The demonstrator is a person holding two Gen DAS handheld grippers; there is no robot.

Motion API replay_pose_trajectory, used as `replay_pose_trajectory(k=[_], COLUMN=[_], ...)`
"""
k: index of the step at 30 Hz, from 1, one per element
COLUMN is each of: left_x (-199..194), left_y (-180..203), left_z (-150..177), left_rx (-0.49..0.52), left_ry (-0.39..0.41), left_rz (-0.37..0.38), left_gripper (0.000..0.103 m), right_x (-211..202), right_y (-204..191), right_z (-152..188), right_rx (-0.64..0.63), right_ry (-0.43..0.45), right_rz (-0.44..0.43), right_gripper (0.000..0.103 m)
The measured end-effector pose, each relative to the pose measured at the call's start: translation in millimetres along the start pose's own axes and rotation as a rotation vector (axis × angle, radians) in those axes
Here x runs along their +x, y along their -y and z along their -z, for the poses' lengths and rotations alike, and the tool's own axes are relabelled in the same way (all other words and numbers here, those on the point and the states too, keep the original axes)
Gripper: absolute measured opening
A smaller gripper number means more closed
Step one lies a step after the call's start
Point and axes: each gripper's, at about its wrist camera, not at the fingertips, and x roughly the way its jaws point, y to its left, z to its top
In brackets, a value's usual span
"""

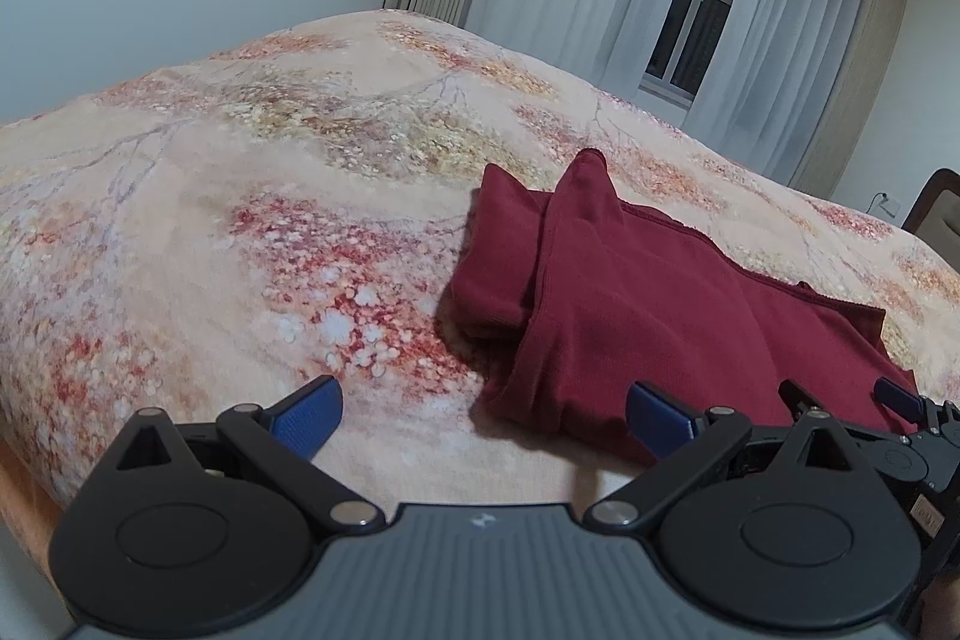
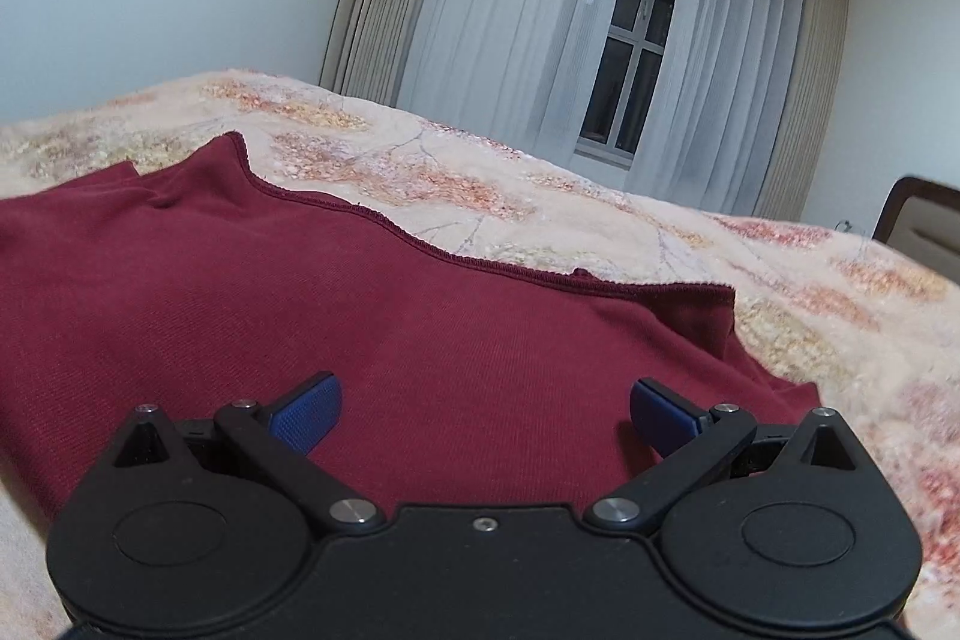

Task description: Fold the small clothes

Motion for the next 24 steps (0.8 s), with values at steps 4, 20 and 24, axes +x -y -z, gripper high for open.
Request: replay_pose_trajectory(k=[4,20,24], left_x=[-4,7,12], left_y=[3,-6,-4], left_z=[7,8,14], left_rx=[0.012,-0.251,-0.271], left_ry=[0.009,-0.013,0.022], left_rz=[0.0,0.229,0.196], left_gripper=[0.103,0.103,0.103], right_x=[1,-25,-19], right_y=[6,7,6], right_z=[1,-1,3], right_rx=[0.037,0.098,0.124], right_ry=[-0.001,0.035,-0.004], right_rz=[-0.024,-0.151,-0.15], right_gripper=[0.102,0.102,0.102])
